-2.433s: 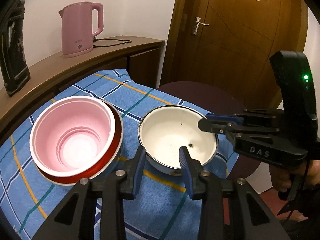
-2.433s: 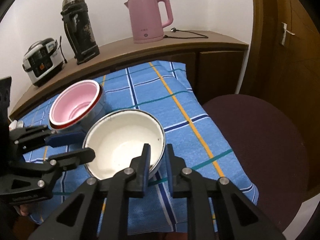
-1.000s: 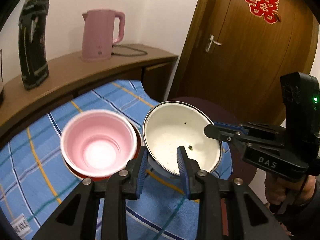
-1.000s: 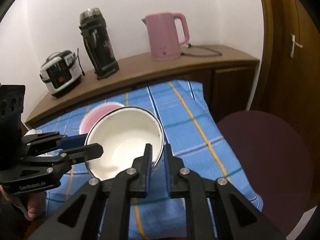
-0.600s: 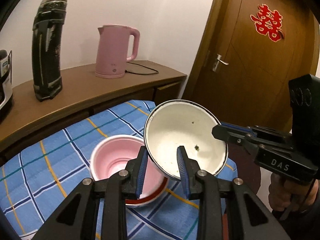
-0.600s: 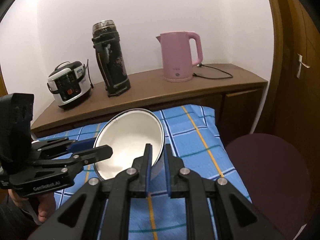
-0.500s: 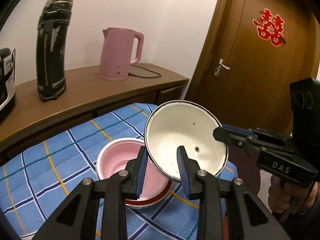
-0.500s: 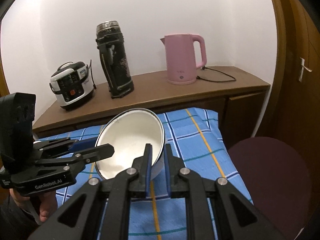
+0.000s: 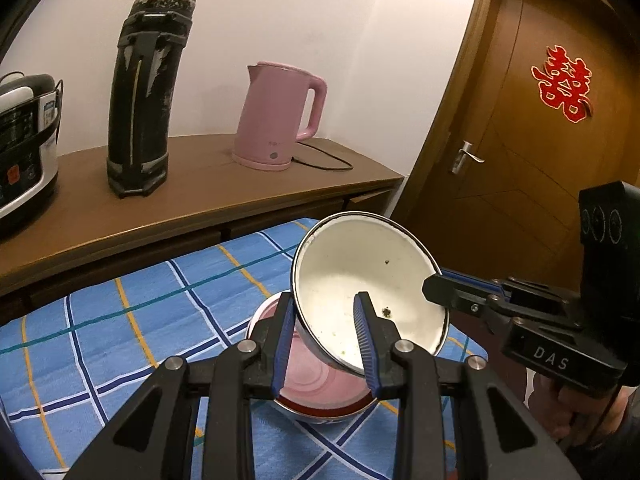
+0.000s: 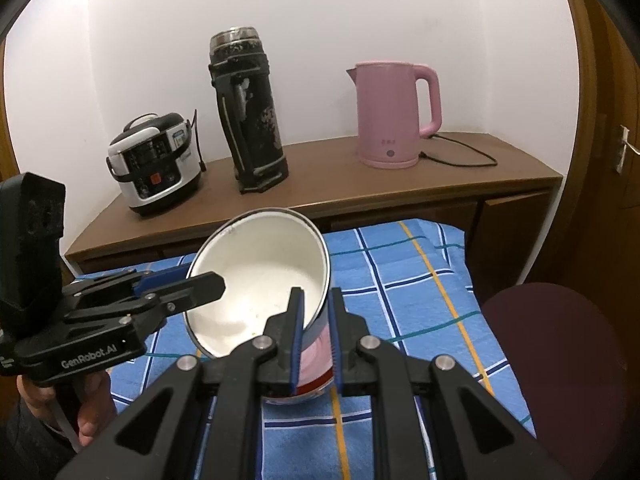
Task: Organize plates and bowls
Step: 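Lower the white enamel bowl into the pink bowl with the right gripper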
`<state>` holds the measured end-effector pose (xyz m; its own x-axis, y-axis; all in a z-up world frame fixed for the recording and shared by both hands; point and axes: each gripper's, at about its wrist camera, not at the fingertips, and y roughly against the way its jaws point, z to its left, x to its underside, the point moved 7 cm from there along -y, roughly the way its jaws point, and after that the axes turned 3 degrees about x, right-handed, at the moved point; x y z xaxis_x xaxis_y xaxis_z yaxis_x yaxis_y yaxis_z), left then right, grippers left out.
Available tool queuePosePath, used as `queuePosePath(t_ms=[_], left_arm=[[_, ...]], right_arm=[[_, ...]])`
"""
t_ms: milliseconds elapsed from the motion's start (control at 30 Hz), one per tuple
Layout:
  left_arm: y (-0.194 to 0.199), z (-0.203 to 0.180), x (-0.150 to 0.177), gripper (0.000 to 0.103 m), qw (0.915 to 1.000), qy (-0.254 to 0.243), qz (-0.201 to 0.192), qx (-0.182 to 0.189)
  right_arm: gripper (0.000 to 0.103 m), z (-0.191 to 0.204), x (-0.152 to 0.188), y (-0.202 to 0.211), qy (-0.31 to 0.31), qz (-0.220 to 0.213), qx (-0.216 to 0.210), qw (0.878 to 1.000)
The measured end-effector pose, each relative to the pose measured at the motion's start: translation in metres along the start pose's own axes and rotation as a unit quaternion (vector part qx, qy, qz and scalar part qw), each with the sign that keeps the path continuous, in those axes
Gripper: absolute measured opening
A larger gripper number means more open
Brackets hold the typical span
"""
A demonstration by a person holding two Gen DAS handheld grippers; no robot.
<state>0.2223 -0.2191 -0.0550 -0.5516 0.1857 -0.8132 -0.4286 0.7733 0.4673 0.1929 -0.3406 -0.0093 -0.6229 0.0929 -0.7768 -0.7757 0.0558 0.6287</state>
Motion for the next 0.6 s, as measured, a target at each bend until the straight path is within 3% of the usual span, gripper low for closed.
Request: queuePosePath(t_ms=[600], left_arm=[[-0.014,0.013,0.012,0.033,0.9994,0.01,0.027,-0.016]], right_arm=[[0.013,-0.004,0.008,-0.027,-0.002,0.033,0.001,0.999]])
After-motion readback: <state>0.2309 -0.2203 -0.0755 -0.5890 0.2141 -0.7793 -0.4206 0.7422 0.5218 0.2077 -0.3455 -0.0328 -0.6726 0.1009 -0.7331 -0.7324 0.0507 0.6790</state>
